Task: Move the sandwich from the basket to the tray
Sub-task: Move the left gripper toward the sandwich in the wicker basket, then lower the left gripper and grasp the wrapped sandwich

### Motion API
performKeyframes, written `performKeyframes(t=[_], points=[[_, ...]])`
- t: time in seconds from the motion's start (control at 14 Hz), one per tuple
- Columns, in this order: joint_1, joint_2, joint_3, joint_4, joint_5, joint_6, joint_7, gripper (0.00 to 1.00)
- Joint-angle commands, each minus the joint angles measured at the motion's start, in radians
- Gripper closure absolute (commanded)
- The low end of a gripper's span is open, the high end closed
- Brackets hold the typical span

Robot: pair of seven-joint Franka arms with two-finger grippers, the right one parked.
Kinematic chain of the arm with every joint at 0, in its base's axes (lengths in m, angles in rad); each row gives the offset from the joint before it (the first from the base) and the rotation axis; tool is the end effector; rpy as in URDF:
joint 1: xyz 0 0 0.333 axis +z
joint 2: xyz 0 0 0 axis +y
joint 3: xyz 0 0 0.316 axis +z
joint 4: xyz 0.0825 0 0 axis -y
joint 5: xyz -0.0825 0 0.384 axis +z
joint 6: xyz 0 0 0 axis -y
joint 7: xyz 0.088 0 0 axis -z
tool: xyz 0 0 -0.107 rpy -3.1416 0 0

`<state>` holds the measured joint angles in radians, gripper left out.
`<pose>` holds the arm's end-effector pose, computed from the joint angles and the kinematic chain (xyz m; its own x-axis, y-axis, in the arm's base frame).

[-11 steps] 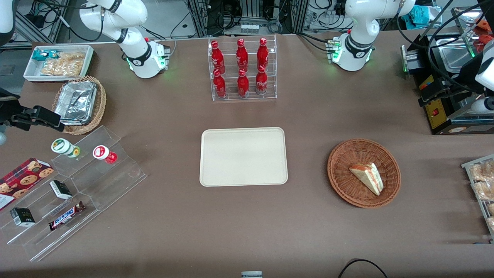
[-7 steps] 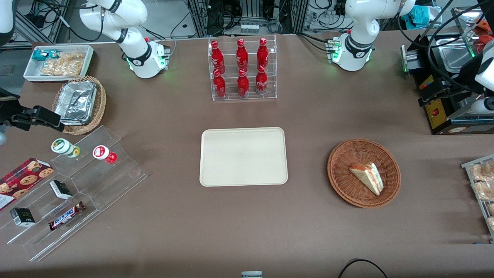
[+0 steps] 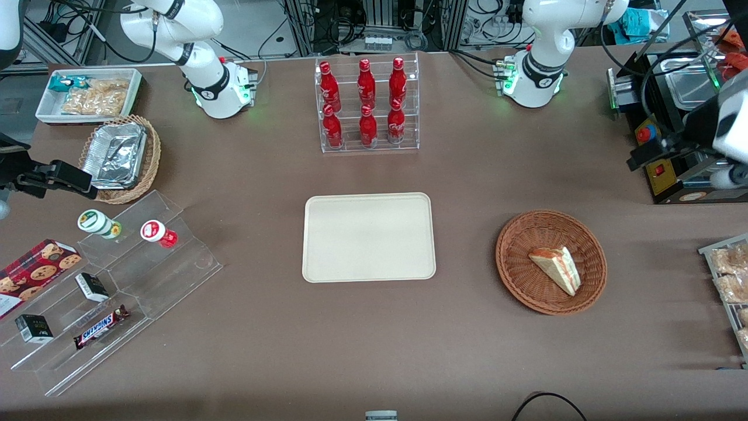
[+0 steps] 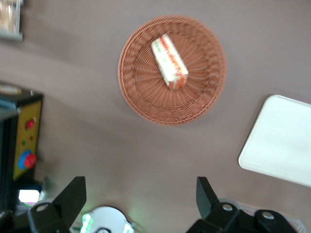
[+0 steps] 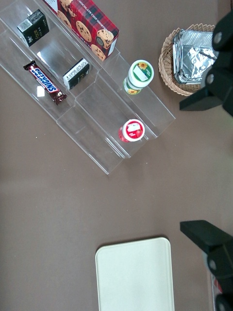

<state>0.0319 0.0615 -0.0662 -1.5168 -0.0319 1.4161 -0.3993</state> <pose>0.5555 -0.0217 0.6033 0.9217 0.3521 -0.1626 0.3521 -0.9355 -0.0296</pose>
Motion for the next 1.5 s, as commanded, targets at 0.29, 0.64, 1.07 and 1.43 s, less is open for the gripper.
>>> performKeyframes(t=[0.29, 0.64, 1.07, 1.43], points=[[-0.038, 0.303, -0.006, -0.003, 0.075, 0.196, -0.366, 0.0], [-0.061, 0.429, -0.006, -0.06, 0.075, 0.413, -0.464, 0.0], [-0.066, 0.434, -0.001, -0.258, 0.099, 0.651, -0.478, 0.0], [-0.066, 0.466, -0.001, -0.295, 0.098, 0.75, -0.481, 0.41]])
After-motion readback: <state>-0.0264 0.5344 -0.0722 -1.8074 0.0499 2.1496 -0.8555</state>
